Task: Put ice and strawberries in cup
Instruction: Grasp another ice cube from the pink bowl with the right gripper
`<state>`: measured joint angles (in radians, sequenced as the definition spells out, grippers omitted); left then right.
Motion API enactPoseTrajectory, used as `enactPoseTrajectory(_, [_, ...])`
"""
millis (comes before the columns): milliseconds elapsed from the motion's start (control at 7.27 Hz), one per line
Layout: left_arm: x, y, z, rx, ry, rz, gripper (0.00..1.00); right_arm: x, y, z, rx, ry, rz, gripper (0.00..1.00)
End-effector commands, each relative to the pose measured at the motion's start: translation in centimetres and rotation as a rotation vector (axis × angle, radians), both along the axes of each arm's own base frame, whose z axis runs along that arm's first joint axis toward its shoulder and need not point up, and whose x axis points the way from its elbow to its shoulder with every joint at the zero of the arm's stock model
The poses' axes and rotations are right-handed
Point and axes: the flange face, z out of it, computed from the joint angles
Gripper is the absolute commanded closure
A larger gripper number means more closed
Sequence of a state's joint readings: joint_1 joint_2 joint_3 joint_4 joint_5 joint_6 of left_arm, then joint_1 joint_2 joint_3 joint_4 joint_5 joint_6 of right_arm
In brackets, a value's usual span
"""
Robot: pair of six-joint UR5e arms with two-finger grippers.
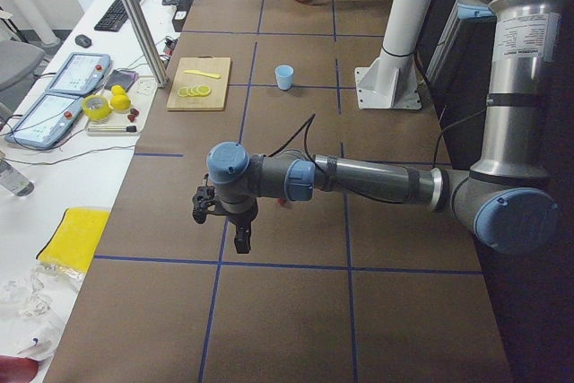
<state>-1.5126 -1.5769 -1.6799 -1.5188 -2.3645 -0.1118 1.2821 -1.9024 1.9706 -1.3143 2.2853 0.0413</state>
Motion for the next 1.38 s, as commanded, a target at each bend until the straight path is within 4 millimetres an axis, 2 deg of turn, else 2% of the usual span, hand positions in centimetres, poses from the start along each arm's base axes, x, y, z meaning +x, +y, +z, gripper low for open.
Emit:
enactPoseTrajectory(0, [0.0,0.0,-0.1,0.004,0.003,-0.001,0.00,-0.5,0.1,2.6,-0.006,0.055,-0.037,0.07])
enactPoseTrajectory(138, [0.0,-0.1,-0.2,0.020,0.004,-0.001,0.00,-0.7,0.3,3.9,-0.018,0.063,-0.061,0.07])
enactPoseTrajectory(413, [1.0,-0.2,-0.1,0.019,-0.001,0.019,0.00,-1.3,0.5,4.7,-0.029,0.068,-0.083,0.08])
enactPoseTrajectory(551, [1.1,-0.2,-0.1,0.019,-0.001,0.020,0.00,-1.7,0.6,6.0,-0.051,0.076,-0.095,0.11])
enactPoseTrajectory(826, [1.1,-0.2,-0.1,0.019,-0.001,0.020,0.00,-2.4,0.7,6.4,-0.056,0.078,-0.115,0.26])
enactPoseTrajectory(1101, [1.1,-0.2,0.0,0.017,-0.001,0.020,0.00,-2.7,0.7,6.5,-0.045,0.087,-0.134,0.34])
enactPoseTrajectory(1239, [1.1,-0.2,0.0,0.017,-0.001,0.020,0.00,-2.7,0.7,6.7,-0.043,0.092,-0.135,0.34])
